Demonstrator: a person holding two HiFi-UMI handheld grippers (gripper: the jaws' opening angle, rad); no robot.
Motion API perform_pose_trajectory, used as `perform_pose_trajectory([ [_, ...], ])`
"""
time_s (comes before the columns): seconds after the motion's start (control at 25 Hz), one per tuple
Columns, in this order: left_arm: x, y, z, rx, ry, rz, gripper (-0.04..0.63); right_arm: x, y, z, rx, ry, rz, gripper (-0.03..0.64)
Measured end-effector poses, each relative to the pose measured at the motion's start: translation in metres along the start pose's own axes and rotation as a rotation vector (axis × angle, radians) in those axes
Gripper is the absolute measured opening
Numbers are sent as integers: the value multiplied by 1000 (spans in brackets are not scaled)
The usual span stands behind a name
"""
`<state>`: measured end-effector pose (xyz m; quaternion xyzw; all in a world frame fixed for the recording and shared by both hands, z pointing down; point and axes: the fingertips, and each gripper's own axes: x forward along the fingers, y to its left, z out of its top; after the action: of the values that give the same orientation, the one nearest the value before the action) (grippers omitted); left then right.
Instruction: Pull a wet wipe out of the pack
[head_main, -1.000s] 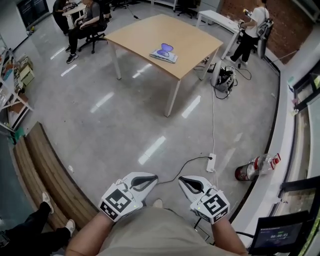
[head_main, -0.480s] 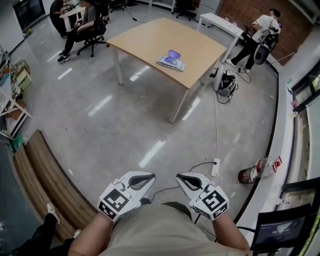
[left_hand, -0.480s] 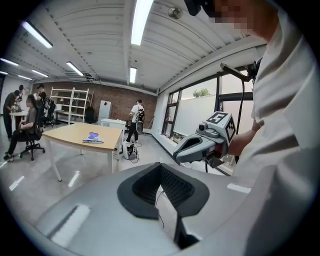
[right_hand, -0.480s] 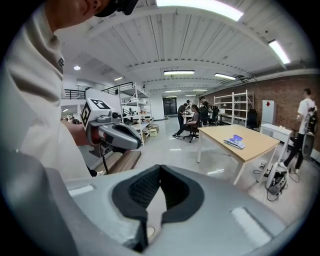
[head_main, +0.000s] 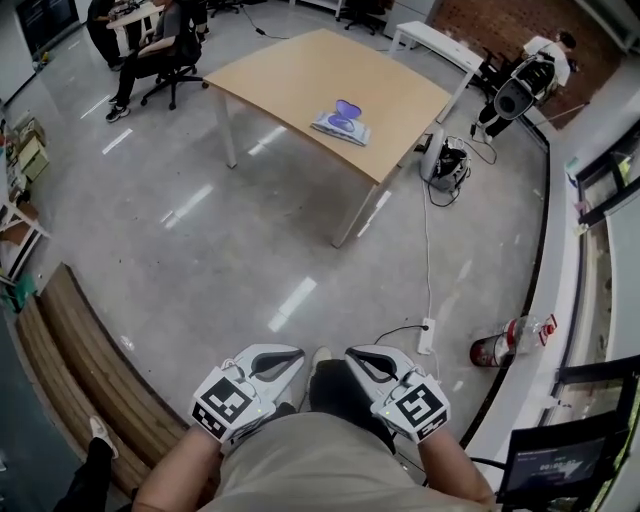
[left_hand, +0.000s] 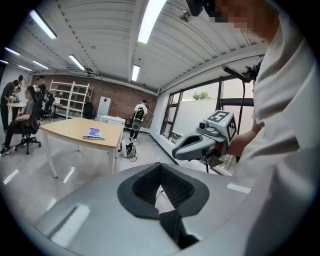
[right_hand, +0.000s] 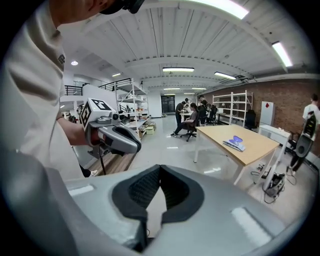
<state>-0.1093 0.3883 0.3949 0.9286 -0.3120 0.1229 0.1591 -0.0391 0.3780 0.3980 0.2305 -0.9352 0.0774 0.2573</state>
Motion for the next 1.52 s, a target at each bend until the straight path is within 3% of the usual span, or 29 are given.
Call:
perform_pose_trajectory([
  [0.24, 36, 56, 24, 16, 3, 34, 5, 34, -61, 11, 17, -33, 27, 2],
  [0.52, 107, 129, 79, 40, 41, 69, 5, 63, -176, 58, 10, -104, 55, 2],
  [0.84, 199, 191, 137, 94, 61, 94, 5, 75, -284, 62, 30, -128, 79, 2],
  [1.12, 251, 224, 164, 146, 103, 44, 5, 92, -355, 53, 95, -112, 46, 2],
  [1.52, 290, 341, 184, 122, 73, -11, 5, 168, -438, 93, 93, -88, -28, 2],
])
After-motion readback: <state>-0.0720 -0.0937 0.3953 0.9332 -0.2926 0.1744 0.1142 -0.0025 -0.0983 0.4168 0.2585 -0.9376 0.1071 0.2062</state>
